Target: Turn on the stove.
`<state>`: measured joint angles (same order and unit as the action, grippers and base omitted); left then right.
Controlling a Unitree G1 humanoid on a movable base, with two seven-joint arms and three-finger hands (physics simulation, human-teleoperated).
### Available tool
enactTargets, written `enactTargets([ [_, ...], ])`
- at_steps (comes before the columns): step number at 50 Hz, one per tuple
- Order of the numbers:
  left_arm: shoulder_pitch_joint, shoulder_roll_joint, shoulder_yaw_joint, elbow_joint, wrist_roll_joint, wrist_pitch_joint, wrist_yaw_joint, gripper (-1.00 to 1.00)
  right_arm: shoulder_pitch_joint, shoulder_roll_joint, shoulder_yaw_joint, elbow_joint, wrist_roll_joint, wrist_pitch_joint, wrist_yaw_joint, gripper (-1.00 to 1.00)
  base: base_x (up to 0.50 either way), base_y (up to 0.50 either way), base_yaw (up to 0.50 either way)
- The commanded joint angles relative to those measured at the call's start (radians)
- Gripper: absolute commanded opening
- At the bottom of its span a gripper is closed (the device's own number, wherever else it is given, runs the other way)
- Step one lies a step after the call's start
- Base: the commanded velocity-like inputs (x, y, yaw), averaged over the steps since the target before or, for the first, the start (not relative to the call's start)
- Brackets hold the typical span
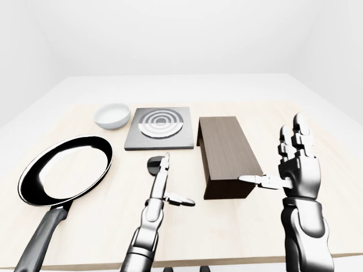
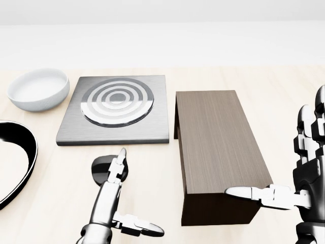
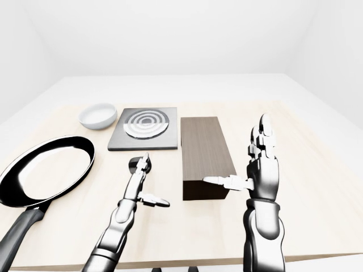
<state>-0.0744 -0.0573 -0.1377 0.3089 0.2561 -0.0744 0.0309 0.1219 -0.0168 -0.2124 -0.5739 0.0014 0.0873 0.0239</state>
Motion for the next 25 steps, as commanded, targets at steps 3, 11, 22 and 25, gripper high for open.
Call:
enactTargets([
  [3,-0.075,-0.010,0.020,0.121,-0.010,-0.013,0.005,1.00,0.000,0.002,0.005,0.018,0.004,0.000,0.004,1.00,0.00,0.00,0.00],
  [11,-0.191,-0.007,0.054,0.299,-0.016,-0.013,0.029,1.00,-0.002,0.002,0.003,0.005,0.005,0.000,0.004,1.00,0.00,0.00,0.00],
  [22,-0.311,-0.007,0.084,0.497,-0.031,-0.013,0.064,1.00,-0.003,0.002,0.004,0.011,0.005,0.000,0.003,1.00,0.00,0.00,0.00],
  [25,-0.339,-0.009,0.091,0.547,-0.040,-0.013,0.070,1.00,-0.002,0.002,0.004,0.008,0.006,0.000,0.003,1.00,0.00,0.00,0.00],
])
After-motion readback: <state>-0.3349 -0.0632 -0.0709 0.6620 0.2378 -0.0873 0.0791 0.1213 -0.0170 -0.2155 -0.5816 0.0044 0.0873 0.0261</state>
